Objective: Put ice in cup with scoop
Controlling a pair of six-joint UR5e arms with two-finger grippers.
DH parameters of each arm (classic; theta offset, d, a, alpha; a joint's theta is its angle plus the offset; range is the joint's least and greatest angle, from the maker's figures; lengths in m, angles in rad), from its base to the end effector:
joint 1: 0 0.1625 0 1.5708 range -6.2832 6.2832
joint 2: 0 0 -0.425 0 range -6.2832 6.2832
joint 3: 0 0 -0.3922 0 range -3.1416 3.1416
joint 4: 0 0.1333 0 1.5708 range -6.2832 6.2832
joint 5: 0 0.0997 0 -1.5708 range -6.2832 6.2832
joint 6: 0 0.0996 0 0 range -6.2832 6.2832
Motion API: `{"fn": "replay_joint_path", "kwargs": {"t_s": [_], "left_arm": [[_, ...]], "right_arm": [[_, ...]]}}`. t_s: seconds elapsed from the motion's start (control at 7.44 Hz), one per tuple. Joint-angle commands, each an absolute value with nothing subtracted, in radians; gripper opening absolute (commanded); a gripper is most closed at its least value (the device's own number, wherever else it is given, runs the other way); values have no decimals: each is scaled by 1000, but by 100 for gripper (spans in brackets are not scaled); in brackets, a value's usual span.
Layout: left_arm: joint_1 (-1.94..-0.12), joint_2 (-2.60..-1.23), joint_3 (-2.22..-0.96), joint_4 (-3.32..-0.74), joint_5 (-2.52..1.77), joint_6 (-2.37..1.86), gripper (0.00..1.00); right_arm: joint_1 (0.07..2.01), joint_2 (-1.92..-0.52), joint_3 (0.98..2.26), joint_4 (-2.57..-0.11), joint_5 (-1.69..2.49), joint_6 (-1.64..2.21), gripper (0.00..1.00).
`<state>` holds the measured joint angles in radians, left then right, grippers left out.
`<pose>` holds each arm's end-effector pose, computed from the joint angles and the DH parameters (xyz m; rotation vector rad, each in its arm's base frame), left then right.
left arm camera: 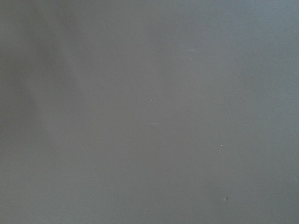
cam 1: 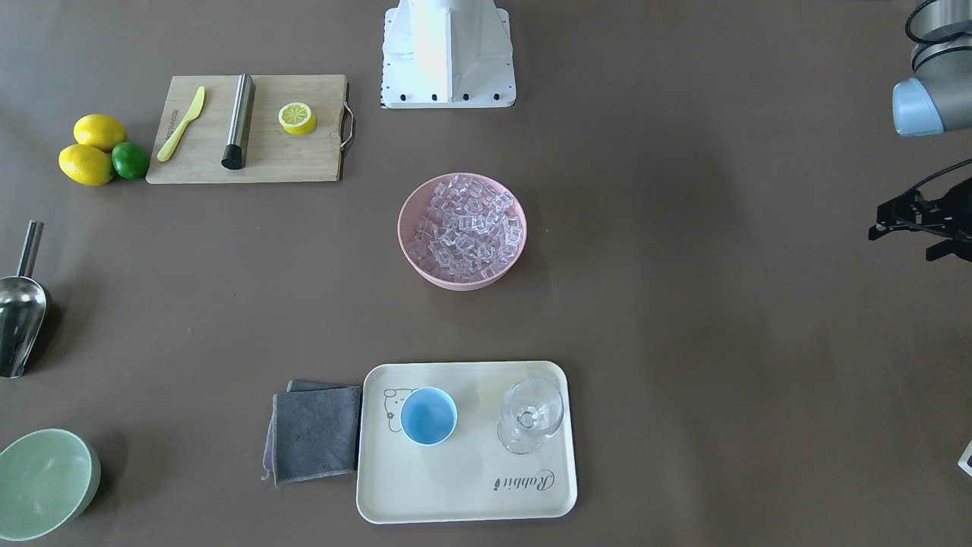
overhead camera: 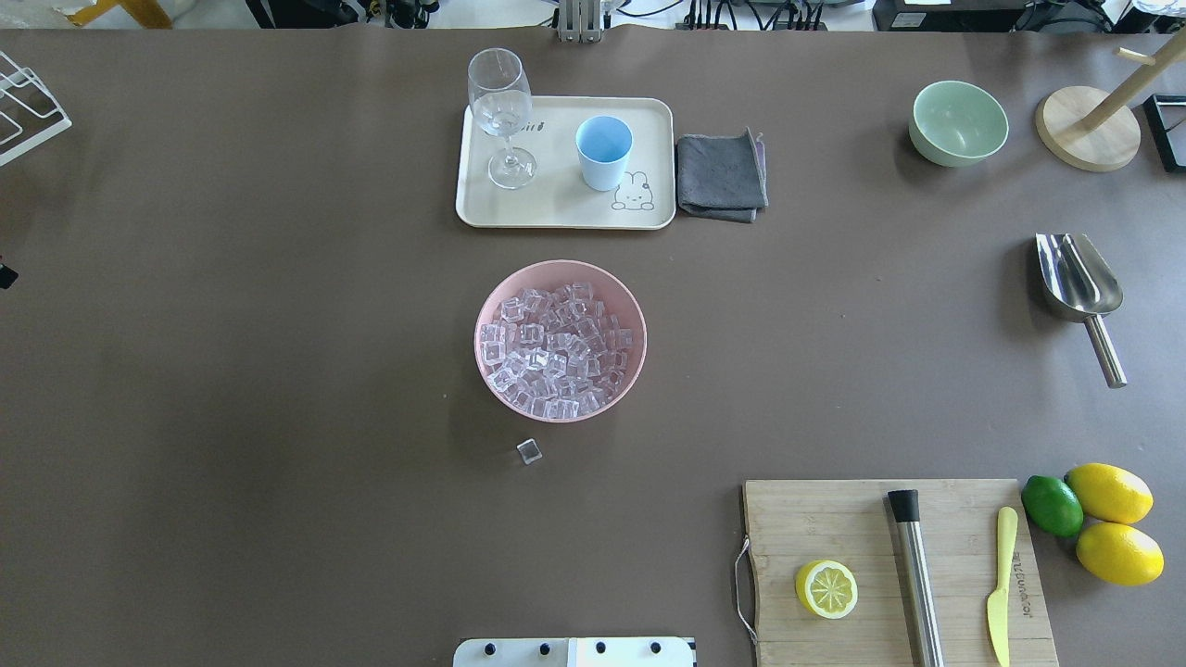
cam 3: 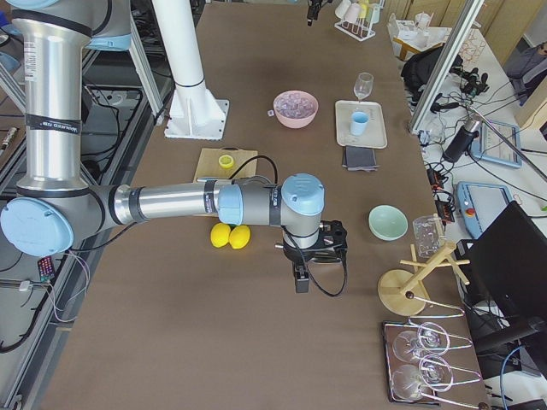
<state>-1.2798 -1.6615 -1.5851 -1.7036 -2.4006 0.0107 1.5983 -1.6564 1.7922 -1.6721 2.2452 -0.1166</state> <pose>0.0980 -0.5357 0.5865 0.1071 0.8542 0.3816 0.0836 -0.4524 0.6072 0.0817 -0.6705 -0.0973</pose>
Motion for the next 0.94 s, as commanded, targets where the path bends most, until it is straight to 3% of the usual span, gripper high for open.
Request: {"fn": "replay_joint_path", "kwargs": {"t_s": [0.0, 0.54, 0.81], "left_arm": [[-1285, -1664, -1586, -1704, -2401, 11, 99], [-1302, -1698, -1603, -1703, -2401, 12, 99], [-1292, -1707, -1669, -1704, -2404, 12, 99]], "right_arm": [[1598, -1658, 1795, -1672, 2250, -118, 100], [1598, -1660, 1796, -1672, 2252, -117, 100], [1598, -1661, 1798, -1672, 2250, -112, 100]]}}
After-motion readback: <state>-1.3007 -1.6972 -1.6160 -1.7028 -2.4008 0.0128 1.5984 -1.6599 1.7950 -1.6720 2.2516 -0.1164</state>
